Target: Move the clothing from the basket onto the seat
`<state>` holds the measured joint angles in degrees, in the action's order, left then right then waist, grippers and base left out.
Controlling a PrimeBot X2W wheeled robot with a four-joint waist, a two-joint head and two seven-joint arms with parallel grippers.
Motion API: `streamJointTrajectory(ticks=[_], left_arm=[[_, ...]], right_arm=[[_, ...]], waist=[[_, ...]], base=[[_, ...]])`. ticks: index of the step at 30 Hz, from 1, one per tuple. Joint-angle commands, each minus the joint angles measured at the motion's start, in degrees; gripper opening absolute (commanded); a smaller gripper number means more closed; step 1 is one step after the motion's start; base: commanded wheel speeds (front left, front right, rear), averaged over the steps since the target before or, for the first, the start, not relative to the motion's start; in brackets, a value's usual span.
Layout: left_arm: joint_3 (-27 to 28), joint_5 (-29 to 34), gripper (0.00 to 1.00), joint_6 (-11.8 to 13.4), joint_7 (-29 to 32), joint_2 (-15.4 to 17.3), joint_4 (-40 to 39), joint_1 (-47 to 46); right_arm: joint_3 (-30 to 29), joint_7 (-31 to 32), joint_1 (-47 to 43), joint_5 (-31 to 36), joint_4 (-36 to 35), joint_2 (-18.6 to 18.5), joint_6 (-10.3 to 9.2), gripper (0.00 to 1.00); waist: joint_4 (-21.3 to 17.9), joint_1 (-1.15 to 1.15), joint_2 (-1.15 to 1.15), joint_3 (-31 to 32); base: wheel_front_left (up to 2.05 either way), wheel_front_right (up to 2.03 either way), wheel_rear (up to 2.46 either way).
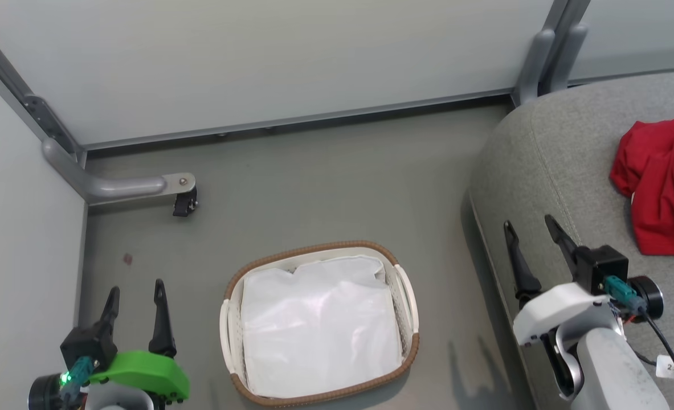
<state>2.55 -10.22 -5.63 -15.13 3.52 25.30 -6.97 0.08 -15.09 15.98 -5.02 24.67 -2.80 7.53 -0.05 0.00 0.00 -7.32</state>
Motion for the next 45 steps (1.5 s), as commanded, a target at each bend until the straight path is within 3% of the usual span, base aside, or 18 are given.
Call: streamJointTrajectory(ticks=[1,7,8,12,45], left_arm=[[0.7,-0.1,1.0,-0.4,0.0,-0.1,0.2,1.3],[1.2,-1.8,1.0,-1.6,0.0,-0.4,0.2,4.0],[1.2,-1.6,0.0,-1.4,0.0,-0.5,0.6,3.2],[1.3,-2.1,0.0,-1.4,0.3,-1.0,2.5,3.6],[2.3,-33.5,0.0,-1.6,8.7,-0.8,-3.1,2.3]], right_arm=[[-0.3,-0.1,-1.6,-0.3,0.4,-0.2,-0.08,1.0],[-0.3,-0.1,-4.3,-0.5,1.0,-0.2,-0.08,1.0],[-0.2,0.0,-3.7,-0.2,1.1,0.0,0.0,0.0],[-0.3,0.4,-4.8,-0.8,2.9,0.5,0.0,0.0],[-2.7,8.7,-6.8,-34.8,-2.6,0.2,-0.02,0.0]], waist=[[0.4,0.0,0.0,1.5],[-0.1,0.0,0.0,3.3],[0.1,0.0,0.0,2.8],[0.1,0.0,0.0,2.9],[0.1,0.0,0.0,4.0]], base=[[0.0,0.0,0.0],[0.0,0.0,0.0],[0.0,0.0,0.0],[0.0,0.0,0.0],[0.0,0.0,0.0]])
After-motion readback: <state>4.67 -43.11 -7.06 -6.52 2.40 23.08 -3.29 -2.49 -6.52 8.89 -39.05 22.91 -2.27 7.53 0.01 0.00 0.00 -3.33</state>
